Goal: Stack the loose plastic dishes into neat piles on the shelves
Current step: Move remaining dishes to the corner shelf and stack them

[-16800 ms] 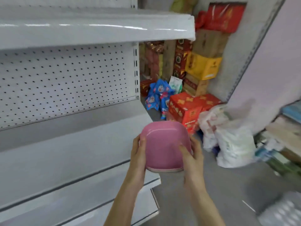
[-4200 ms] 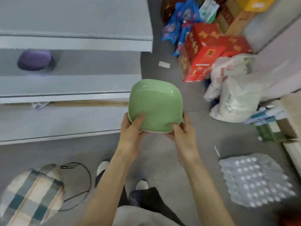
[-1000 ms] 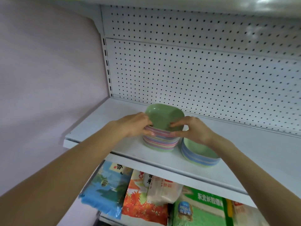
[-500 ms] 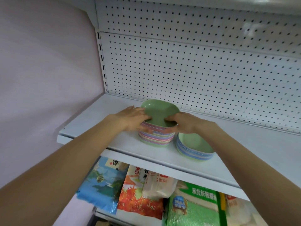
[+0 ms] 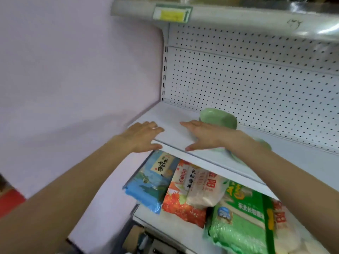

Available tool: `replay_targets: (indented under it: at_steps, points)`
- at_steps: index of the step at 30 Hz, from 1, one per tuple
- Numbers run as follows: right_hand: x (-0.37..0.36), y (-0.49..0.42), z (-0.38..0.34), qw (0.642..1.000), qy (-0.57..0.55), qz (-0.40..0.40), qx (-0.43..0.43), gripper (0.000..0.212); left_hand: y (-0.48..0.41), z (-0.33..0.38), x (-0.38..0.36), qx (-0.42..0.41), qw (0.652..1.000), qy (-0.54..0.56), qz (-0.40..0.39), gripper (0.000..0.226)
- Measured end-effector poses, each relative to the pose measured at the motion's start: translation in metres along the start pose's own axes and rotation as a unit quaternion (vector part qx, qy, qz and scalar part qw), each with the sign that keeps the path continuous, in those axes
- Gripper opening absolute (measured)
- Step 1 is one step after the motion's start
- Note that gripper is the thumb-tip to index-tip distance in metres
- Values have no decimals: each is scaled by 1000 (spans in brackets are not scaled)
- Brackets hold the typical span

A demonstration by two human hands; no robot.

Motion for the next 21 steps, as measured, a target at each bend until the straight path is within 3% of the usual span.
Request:
replay_targets:
  at_steps: [6,11,13,16,21]
  points:
    - [-41,40,-151,995,62,-45,57,106,178,-6,-48,86,994,-20,-59,73]
    - [-63,95,-324,984,24,-107,143,108,391,-6,-68,194,976,-16,-92,77]
    - [-68,134,-413,967,17,-127,220,105,494,2,-68,242,962,-41,-116,77]
    - [-66,206,-552,928,29,-89,361,96,652,28,-56,321,930,-68,-164,78]
    - [-68,327,-746,849,70,-46,522,97,891,94,-20,483,847,-64,-210,79]
Point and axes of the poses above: each hand's wrist, its own y-axis away from the middle knuckle, its own x-axis out of the back of the hand, z = x × y, the point moved 4 cm from there along -y, towards the middle knuckle, and after that the axes turned 5 degrees about -x, right-handed, at the moved point
